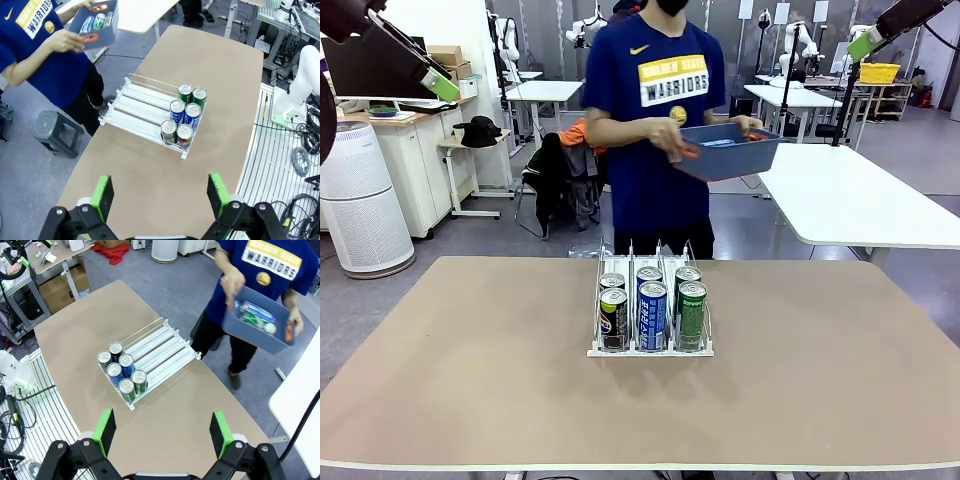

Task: Fill the beverage cans into the dispenser.
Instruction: Pick up the Ionic drink handed by the human.

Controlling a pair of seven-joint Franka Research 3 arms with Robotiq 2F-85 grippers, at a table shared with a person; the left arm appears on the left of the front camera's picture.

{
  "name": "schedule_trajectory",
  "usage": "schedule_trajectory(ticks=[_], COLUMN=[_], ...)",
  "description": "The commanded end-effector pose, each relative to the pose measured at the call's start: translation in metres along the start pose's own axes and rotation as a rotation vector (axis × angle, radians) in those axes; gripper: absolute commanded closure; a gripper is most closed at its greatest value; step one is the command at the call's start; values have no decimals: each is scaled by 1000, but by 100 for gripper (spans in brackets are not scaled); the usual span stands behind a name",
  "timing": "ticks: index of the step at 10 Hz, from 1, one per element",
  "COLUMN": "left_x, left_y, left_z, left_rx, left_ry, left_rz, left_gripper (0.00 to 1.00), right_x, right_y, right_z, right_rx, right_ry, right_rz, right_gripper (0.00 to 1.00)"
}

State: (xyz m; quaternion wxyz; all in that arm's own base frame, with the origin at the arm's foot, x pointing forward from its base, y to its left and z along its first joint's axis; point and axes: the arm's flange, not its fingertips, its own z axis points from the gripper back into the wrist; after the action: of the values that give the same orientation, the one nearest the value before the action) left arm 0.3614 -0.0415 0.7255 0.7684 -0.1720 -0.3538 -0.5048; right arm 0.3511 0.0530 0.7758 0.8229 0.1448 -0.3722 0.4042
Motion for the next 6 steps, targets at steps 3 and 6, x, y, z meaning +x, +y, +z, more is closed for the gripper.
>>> schedule_trajectory(ticks=[3, 6], left_x=[0, 0], left_y=[0, 0], left_z=[1, 1], left_rx=[-5, -5], left_ry=[-1, -1], left_rz=[14, 14], left_gripper=[0, 0], right_x=[0, 0], right_y=[1, 1], right_z=[0, 0], right_rx=[0, 0], right_ry=[0, 0], right_rz=[1, 1], right_gripper=[0, 0])
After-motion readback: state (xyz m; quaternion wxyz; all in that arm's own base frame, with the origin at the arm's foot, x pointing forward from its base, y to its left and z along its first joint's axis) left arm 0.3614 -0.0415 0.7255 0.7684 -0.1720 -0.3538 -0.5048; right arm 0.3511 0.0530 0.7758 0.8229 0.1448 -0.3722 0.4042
